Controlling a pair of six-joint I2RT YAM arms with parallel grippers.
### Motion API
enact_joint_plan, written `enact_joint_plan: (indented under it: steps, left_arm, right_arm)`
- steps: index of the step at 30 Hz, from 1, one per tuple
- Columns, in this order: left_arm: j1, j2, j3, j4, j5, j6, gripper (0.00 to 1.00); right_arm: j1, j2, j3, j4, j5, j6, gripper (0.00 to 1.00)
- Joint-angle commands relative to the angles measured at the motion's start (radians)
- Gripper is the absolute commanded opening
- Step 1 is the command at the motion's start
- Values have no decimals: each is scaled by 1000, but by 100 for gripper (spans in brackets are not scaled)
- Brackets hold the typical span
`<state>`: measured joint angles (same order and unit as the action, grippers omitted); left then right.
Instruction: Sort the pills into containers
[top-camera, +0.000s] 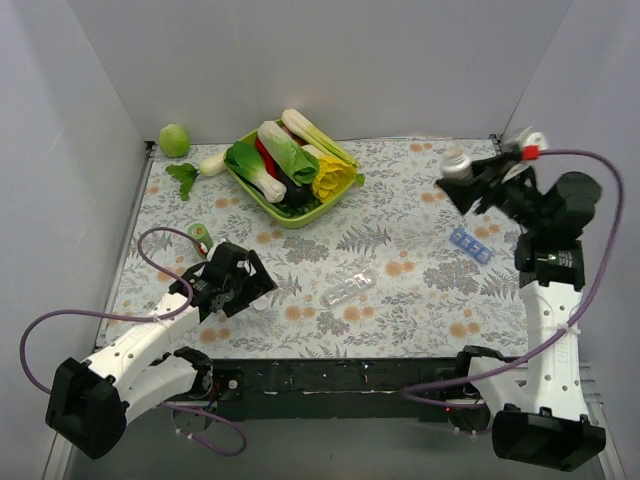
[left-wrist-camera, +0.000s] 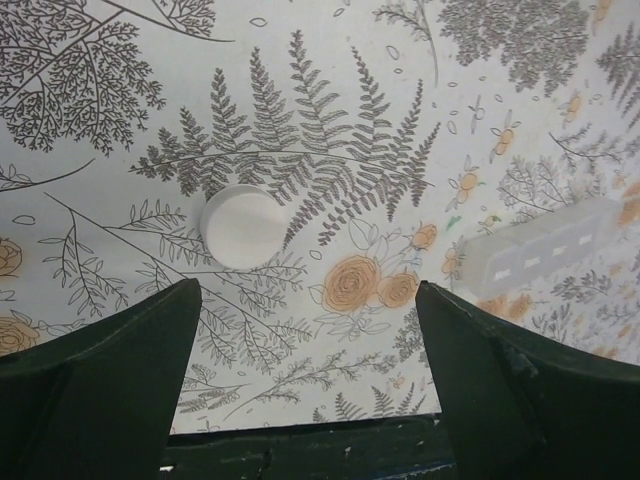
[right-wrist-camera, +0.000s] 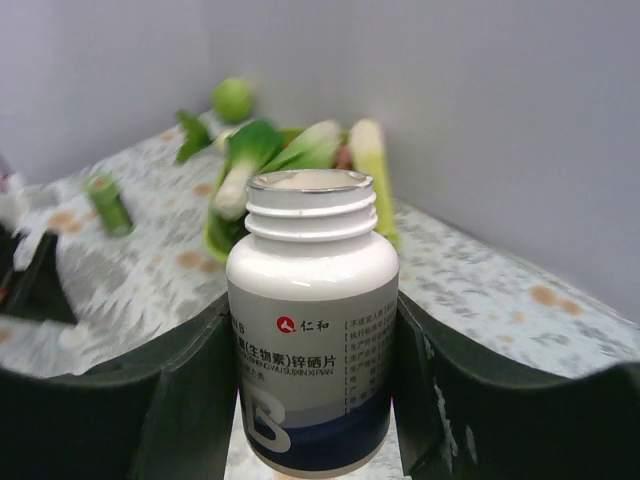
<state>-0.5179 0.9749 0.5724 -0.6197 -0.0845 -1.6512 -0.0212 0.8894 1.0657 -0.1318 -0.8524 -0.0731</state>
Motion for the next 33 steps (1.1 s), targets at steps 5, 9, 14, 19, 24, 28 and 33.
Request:
enact_joint_plan:
  steps: [5,9,14,19,24,28,33]
  left_arm:
    - [7,-123,130,-81,40,108,92]
    - [7,-171,135,-34,172,224,96]
    - [7,-258,81,147,416,376,98]
    - [9,-283,75,277,580,520,98]
    - [7,-311,61,370,692,681,98]
    - [6,-326,12,417,733,876,98]
    - [7,-338,-86,518,740,1047,98]
  right_arm:
    - [-247,83,113,1062,-155,1183,5]
    - [-56,-131,121,684,-81,757,8]
    - [-107,-3,222,429,-4,605,7]
    - [278,-33,74,405,-56,480,8]
    - [374,-112,4,30,61,-32,8]
    - [374,-112,-56,-225,-29,-455,8]
    - [372,-18,-122,-526,13,-948,8]
